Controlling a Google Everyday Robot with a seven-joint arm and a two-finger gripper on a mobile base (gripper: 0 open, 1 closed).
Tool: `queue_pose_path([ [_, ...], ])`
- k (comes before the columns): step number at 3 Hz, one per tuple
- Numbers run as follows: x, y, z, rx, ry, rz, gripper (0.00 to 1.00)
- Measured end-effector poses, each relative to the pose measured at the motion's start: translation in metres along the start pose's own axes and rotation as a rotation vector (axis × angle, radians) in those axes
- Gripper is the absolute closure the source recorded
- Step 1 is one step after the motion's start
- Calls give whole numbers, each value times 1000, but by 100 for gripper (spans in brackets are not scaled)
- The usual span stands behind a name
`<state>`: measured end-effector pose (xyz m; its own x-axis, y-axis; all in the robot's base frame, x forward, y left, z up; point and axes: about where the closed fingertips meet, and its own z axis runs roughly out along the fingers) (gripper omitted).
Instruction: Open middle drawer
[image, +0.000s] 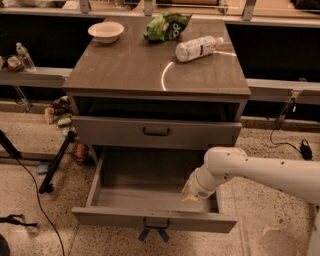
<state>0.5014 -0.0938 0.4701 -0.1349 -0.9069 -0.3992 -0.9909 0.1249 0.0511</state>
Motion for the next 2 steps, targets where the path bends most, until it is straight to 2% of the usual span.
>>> queue_pose_path([
  [1, -3, -11, -50, 101, -13, -7, 100],
  [2, -3, -10, -50, 101, -12, -8, 82],
])
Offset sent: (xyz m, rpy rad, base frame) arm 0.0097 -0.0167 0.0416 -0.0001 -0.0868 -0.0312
